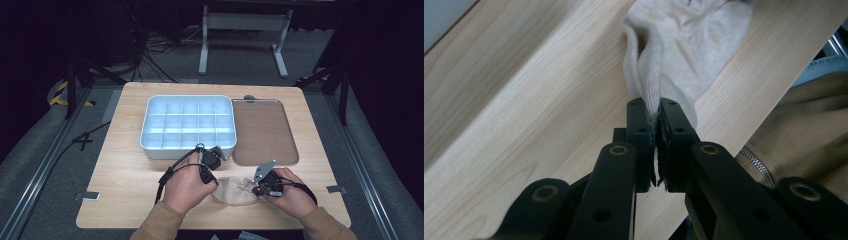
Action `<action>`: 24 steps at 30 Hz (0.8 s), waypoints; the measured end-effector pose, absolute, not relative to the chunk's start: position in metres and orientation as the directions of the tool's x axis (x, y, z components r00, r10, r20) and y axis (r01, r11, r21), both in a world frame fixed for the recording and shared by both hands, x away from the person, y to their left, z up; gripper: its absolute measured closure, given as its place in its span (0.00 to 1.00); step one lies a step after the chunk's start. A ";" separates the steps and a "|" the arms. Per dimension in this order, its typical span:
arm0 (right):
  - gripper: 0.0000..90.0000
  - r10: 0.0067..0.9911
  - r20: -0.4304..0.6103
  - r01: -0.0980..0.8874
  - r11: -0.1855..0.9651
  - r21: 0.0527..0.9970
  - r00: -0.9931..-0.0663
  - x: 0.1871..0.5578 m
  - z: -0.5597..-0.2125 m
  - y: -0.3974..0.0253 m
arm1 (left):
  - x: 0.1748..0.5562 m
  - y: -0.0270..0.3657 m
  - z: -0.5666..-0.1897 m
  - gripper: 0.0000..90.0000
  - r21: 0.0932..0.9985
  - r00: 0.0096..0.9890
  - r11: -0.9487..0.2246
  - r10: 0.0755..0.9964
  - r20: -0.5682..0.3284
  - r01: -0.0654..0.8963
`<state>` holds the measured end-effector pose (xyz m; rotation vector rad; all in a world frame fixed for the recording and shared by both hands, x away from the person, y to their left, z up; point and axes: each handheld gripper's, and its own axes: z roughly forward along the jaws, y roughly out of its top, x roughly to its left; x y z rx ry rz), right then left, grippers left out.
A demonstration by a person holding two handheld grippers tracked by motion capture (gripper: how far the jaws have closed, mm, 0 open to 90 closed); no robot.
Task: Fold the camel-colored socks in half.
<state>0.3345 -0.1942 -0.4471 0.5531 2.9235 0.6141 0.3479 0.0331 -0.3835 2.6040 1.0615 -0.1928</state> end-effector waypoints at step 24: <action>0.99 0.425 -0.014 0.371 0.805 0.463 -0.905 0.331 -0.451 -0.202 | 0.352 -0.011 -0.383 0.95 0.311 0.793 -0.729 0.556 -0.250 0.610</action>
